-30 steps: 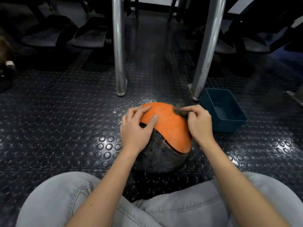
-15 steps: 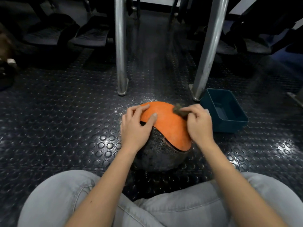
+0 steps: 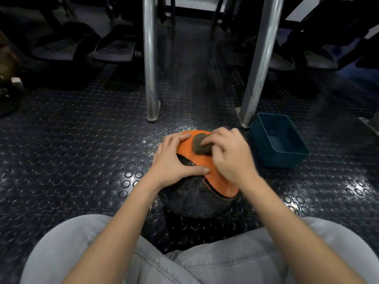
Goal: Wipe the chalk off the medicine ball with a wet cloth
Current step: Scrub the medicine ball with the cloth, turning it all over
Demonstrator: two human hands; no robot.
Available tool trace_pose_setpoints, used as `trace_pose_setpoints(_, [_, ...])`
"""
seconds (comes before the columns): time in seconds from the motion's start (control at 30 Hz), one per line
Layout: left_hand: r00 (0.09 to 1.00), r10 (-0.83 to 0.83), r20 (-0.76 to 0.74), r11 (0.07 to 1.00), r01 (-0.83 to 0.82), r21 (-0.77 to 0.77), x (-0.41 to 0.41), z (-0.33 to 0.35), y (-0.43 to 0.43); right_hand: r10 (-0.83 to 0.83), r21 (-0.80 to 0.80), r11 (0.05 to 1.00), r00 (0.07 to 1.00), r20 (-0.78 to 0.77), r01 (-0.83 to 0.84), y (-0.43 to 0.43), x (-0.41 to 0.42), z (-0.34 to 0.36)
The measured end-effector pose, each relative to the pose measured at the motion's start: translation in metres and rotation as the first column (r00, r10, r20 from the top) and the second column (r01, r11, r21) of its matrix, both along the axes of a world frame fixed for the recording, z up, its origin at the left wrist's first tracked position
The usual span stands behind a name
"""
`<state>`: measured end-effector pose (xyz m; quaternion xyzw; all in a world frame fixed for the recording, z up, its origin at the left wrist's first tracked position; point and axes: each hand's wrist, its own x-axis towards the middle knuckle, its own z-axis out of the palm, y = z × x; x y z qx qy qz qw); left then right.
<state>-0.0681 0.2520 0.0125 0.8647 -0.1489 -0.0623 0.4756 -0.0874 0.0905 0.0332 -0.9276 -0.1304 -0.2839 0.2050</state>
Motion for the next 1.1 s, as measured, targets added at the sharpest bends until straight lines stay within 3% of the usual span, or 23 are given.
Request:
trace_pose_setpoints(0.1, [1.0, -0.02, -0.019, 1.0, 0.02, 0.013, -0.001, 0.001, -0.005, -0.183, 0.229, 0.937, 0.929, -0.322, 0.264, -0.043, 0.017, 0.0])
trace_pose_setpoints(0.17, [1.0, -0.016, -0.001, 0.999, 0.016, 0.045, -0.001, 0.003, -0.011, -0.258, 0.238, 0.896, 0.876, -0.408, 0.375, -0.049, 0.017, 0.0])
trace_pose_setpoints(0.23, [1.0, -0.003, 0.022, 0.998, 0.001, 0.058, -0.002, 0.003, -0.014, -0.266, 0.124, 0.943, 0.922, -0.283, 0.31, -0.03, 0.009, 0.003])
trace_pose_setpoints(0.3, [0.999, 0.006, 0.05, 0.999, -0.008, 0.041, -0.002, 0.001, -0.012, -0.107, 0.033, 0.993, 0.99, -0.09, 0.111, -0.008, -0.005, 0.006])
trace_pose_setpoints(0.37, [0.999, -0.001, 0.052, 1.0, 0.001, 0.013, -0.002, -0.001, -0.007, 0.09, -0.07, 0.993, 0.995, -0.032, -0.092, -0.002, -0.011, 0.006])
trace_pose_setpoints(0.4, [0.999, -0.011, 0.035, 1.0, 0.011, 0.003, -0.002, -0.001, -0.005, 0.122, -0.034, 0.992, 0.988, -0.094, -0.125, -0.009, -0.006, 0.007])
trace_pose_setpoints(0.47, [1.0, -0.026, -0.006, 1.0, 0.026, -0.004, -0.002, 0.001, -0.002, 0.049, 0.12, 0.993, 0.965, -0.257, -0.018, -0.032, 0.01, 0.007])
trace_pose_setpoints(0.53, [0.999, -0.027, -0.029, 1.0, 0.027, 0.003, -0.001, 0.002, -0.002, -0.09, 0.135, 0.976, 0.883, -0.461, 0.17, -0.057, 0.02, 0.004])
trace_pose_setpoints(0.6, [0.999, -0.024, -0.027, 1.0, 0.024, 0.004, -0.001, 0.001, -0.003, -0.152, 0.124, 0.961, 0.846, -0.511, 0.247, -0.068, 0.019, 0.007])
trace_pose_setpoints(0.67, [1.0, -0.022, -0.021, 1.0, 0.022, 0.009, 0.0, 0.001, -0.004, -0.064, 0.281, 0.946, 0.943, -0.325, 0.161, -0.064, 0.016, 0.029])
trace_pose_setpoints(0.73, [1.0, -0.015, -0.024, 1.0, 0.015, 0.019, 0.0, 0.001, -0.006, 0.183, 0.538, 0.838, 0.976, -0.121, -0.091, -0.059, 0.009, 0.052])
trace_pose_setpoints(0.8, [1.0, -0.008, 0.003, 1.0, 0.008, 0.02, 0.0, 0.001, -0.007, 0.397, 0.606, 0.754, 0.911, -0.114, -0.253, -0.054, 0.004, 0.055])
trace_pose_setpoints(0.83, [1.0, -0.008, 0.014, 1.0, 0.008, 0.023, 0.0, 0.001, -0.007, 0.43, 0.55, 0.792, 0.882, -0.192, -0.266, -0.052, 0.003, 0.05])
trace_pose_setpoints(0.9, [1.0, -0.012, 0.011, 0.999, 0.011, 0.035, 0.001, 0.003, -0.009, 0.282, 0.328, 0.931, 0.886, -0.369, -0.16, -0.06, 0.009, 0.029])
trace_pose_setpoints(0.93, [1.0, -0.011, 0.001, 0.999, 0.011, 0.035, 0.001, 0.002, -0.01, 0.109, 0.166, 0.985, 0.91, -0.4, -0.045, -0.068, 0.012, 0.023])
trace_pose_setpoints(1.0, [1.0, -0.009, -0.006, 0.999, 0.009, 0.031, 0.001, 0.001, -0.01, -0.24, -0.078, 0.971, 0.909, -0.342, 0.227, -0.08, 0.014, 0.022])
trace_pose_setpoints(1.03, [1.0, -0.01, 0.002, 1.0, 0.01, 0.024, 0.001, 0.0, -0.01, -0.277, -0.023, 0.959, 0.918, -0.283, 0.282, -0.08, 0.013, 0.025])
trace_pose_setpoints(1.1, [1.0, -0.001, 0.008, 1.0, 0.001, 0.002, 0.0, -0.002, -0.007, -0.085, 0.217, 0.969, 0.984, -0.157, 0.118, -0.063, 0.009, 0.034])
